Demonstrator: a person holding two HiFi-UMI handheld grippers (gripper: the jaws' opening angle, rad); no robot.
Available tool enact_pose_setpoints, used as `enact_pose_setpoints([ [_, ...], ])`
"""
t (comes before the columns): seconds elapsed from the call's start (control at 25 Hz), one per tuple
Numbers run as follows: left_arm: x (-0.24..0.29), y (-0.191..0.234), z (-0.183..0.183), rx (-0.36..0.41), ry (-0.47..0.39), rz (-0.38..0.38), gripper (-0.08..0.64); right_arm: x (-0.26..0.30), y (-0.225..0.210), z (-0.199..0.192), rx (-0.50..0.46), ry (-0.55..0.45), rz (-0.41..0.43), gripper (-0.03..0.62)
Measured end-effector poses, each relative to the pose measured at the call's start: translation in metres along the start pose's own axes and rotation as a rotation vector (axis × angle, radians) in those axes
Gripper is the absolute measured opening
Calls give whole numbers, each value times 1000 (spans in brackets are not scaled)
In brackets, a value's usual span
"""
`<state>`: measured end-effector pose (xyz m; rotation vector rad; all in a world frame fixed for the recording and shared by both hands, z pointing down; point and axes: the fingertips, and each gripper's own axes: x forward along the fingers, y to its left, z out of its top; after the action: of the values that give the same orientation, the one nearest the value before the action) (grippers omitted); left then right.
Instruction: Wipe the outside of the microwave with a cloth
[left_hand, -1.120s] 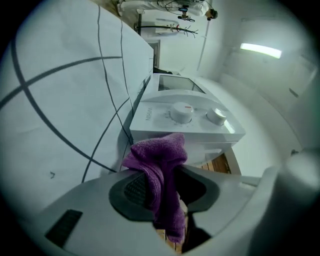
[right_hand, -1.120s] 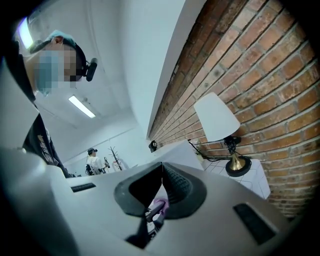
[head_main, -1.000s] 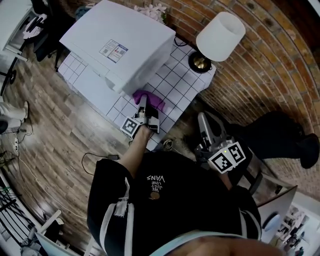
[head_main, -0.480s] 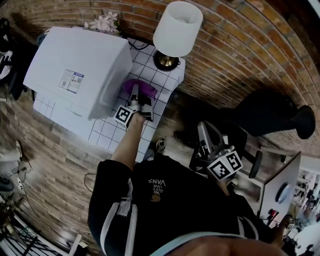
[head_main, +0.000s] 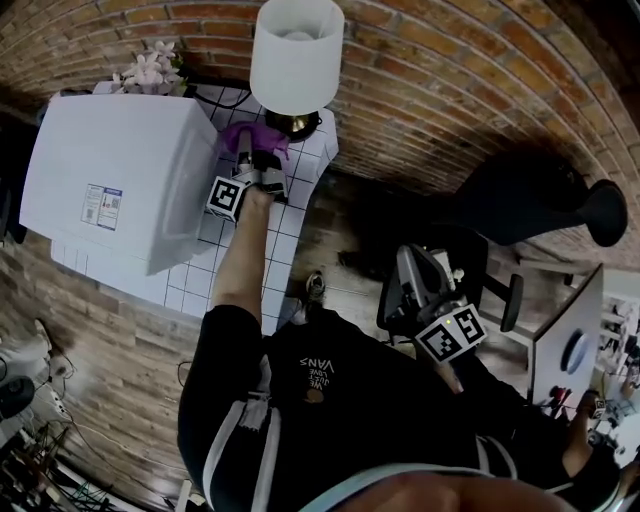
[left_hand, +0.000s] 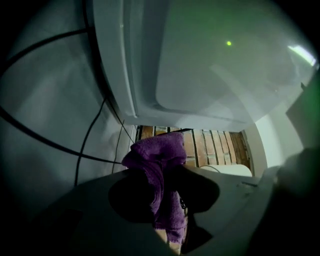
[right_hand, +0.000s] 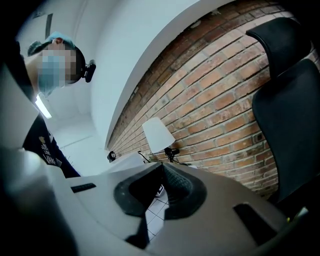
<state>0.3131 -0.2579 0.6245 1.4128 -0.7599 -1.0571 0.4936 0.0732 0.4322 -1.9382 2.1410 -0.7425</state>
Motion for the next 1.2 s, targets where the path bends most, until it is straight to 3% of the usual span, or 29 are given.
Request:
enact_pose_setpoints([
  [0.36,-13,-21,-13,25,97,-36,132,17,16,2,-12,0,62,0],
  [0.64,-78,-73,-46,94,283,-92,132,40,55,-2,-32,7,174,0],
  [0.8,-136,-93,-44,181,354,-62,132,51,84,-7,-39,5,247,0],
  [0.92,-177,-111,-26,326,386,-63,132,60,106,-12,-41,2,294,0],
  [1.04,-212,-145,-11,478,420,-124,132,65,129,-16,-46,-4,332,0],
  [1.2,-254,-174,26,586,411,-117,132,70,161,-22,-49,-13,371,0],
])
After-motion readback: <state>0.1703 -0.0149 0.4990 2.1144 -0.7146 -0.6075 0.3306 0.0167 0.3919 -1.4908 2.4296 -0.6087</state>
